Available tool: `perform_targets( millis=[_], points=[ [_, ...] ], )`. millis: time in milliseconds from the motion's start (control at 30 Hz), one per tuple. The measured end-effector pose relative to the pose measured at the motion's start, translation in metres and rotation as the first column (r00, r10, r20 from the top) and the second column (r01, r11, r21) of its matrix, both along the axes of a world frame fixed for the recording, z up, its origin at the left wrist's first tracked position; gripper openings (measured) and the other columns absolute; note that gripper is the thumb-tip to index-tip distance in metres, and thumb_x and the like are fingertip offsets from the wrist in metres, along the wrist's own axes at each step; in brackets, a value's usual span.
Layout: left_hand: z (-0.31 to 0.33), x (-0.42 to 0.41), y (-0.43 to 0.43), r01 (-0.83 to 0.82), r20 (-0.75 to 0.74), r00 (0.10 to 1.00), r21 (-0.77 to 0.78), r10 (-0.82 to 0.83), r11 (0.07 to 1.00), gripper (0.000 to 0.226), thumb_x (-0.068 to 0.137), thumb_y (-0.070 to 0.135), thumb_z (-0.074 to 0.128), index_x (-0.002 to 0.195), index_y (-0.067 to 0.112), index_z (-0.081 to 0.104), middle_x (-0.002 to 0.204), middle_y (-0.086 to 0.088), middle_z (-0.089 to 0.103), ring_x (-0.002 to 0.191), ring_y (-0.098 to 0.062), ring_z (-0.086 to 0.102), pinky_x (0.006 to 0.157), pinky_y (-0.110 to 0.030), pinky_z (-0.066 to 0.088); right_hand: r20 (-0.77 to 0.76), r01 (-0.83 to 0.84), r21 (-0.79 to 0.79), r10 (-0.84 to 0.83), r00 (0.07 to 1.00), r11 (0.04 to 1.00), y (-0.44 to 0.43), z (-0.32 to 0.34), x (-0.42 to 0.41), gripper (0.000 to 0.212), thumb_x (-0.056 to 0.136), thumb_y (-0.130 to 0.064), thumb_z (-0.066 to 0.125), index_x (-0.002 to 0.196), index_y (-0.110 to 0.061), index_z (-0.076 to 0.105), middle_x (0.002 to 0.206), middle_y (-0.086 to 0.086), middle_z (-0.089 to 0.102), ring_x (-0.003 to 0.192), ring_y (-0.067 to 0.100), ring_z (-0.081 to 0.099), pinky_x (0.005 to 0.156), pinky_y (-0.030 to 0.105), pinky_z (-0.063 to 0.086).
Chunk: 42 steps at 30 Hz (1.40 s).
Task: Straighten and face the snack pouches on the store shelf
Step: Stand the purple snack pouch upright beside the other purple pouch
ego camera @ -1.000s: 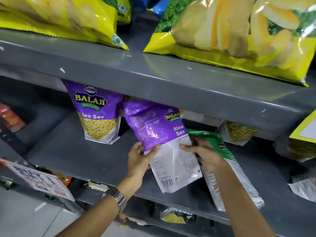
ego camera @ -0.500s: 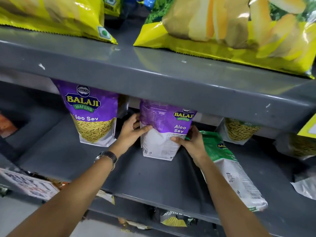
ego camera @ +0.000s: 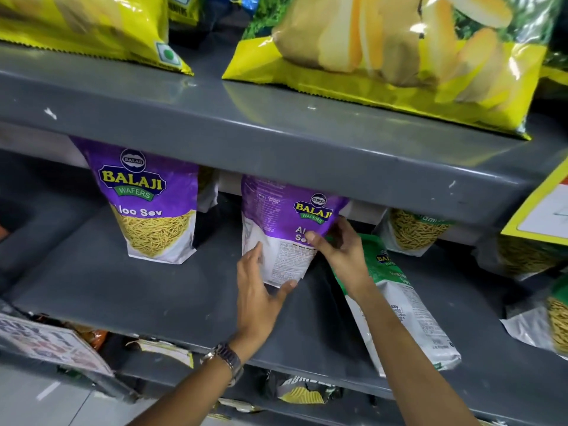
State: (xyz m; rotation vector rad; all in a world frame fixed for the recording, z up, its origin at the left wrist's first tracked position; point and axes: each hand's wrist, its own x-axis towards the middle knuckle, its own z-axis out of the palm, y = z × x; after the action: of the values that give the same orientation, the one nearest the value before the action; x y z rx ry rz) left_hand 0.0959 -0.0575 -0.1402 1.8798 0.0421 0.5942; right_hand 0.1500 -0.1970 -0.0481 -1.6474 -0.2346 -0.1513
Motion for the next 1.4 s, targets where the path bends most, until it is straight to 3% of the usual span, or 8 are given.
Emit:
perform_targets(
  millis=[133,200,433,600,733,967,1200,1400],
  points=[
    [0.009,0.004,-0.019,-0.049,-0.027,0.998,-0.025,0.049,0.998,0.107,0.061,0.057,0.071,0.145,0.010,0.025,0.143,-0.015,0.032,0.135,-0.027,0.030,0.111,-0.047,0.031,-0.013,-0.023,0.144,0.026,1.000,0.989,0.000,0.015,-0.008,0.003,0.085,-0.015,0.064,0.087,-0.017,0.063,0.080,-0.009,0.070,0.080,0.007,0.064,0.078,0.022,0.054],
    [0.012,0.010,-0.025,-0.084,-0.056,0.995,-0.052,0.081,0.995,0.116,0.057,0.053,0.078,0.146,0.005,0.020,0.149,-0.018,0.026,0.139,-0.030,0.024,0.113,-0.051,0.027,-0.030,-0.084,0.161,0.090,0.995,0.983,0.001,0.016,-0.012,0.020,0.083,-0.028,0.062,0.092,-0.011,0.065,0.086,-0.003,0.071,0.086,0.012,0.067,0.076,0.023,0.056],
    [0.016,0.032,-0.016,-0.135,-0.131,0.985,-0.182,0.112,0.974,0.125,0.047,0.039,0.090,0.144,0.015,0.015,0.145,-0.012,0.037,0.133,-0.024,0.037,0.111,-0.042,0.034,-0.042,-0.234,0.053,0.236,0.971,0.971,0.005,0.016,-0.020,0.022,0.082,-0.024,0.058,0.098,-0.012,0.068,0.086,-0.015,0.074,0.090,0.002,0.067,0.079,0.016,0.051],
    [0.014,0.031,0.008,-0.035,-0.157,0.988,-0.218,0.000,0.975,0.088,0.054,0.021,0.090,0.117,0.014,0.029,0.110,0.008,0.055,0.105,-0.017,0.058,0.083,-0.012,0.045,-0.008,-0.056,0.027,0.057,0.998,0.998,0.015,0.021,-0.010,0.018,0.075,0.004,0.070,0.090,-0.003,0.063,0.079,-0.007,0.068,0.070,-0.007,0.063,0.068,0.011,0.049],
    [0.021,0.033,0.041,0.162,-0.187,0.962,-0.200,-0.200,0.966,0.078,0.043,0.046,0.084,0.105,0.038,0.037,0.111,0.014,0.055,0.106,-0.007,0.058,0.089,-0.022,0.046,-0.014,0.111,0.099,-0.110,0.994,0.989,0.025,0.030,0.002,0.044,0.065,0.015,0.073,0.072,-0.022,0.049,0.075,-0.009,0.053,0.056,-0.011,0.059,0.071,0.022,0.050],
    [0.027,0.040,0.080,0.234,-0.228,0.950,0.075,-0.212,0.969,0.088,0.044,0.062,0.071,0.119,0.018,0.058,0.110,-0.002,0.044,0.108,-0.010,0.043,0.098,-0.018,0.033,-0.132,-0.206,-0.018,0.202,0.971,0.978,0.021,0.029,0.012,0.050,0.067,0.006,0.075,0.091,-0.031,0.051,0.102,-0.011,0.063,0.085,-0.010,0.065,0.077,0.013,0.052],
    [0.025,0.047,0.101,0.361,-0.250,0.879,-0.206,-0.406,0.909,0.094,0.076,0.003,0.073,0.148,0.020,0.017,0.131,0.009,0.053,0.116,0.003,0.054,0.091,-0.016,0.048,-0.163,-0.100,0.040,0.105,0.981,0.994,0.008,0.013,0.010,0.063,0.068,0.009,0.073,0.113,-0.027,0.047,0.094,0.004,0.061,0.080,0.005,0.066,0.070,0.017,0.054],
    [0.021,0.042,0.099,0.310,-0.218,0.893,-0.335,-0.394,0.889,0.074,0.071,0.003,0.067,0.136,0.015,0.033,0.131,-0.011,0.055,0.124,-0.026,0.052,0.101,-0.035,0.045,-0.199,-0.078,-0.106,0.056,0.978,0.991,0.010,0.010,0.006,0.056,0.068,-0.017,0.080,0.115,-0.024,0.051,0.083,-0.006,0.062,0.084,0.013,0.063,0.067,0.027,0.052]
  ],
)
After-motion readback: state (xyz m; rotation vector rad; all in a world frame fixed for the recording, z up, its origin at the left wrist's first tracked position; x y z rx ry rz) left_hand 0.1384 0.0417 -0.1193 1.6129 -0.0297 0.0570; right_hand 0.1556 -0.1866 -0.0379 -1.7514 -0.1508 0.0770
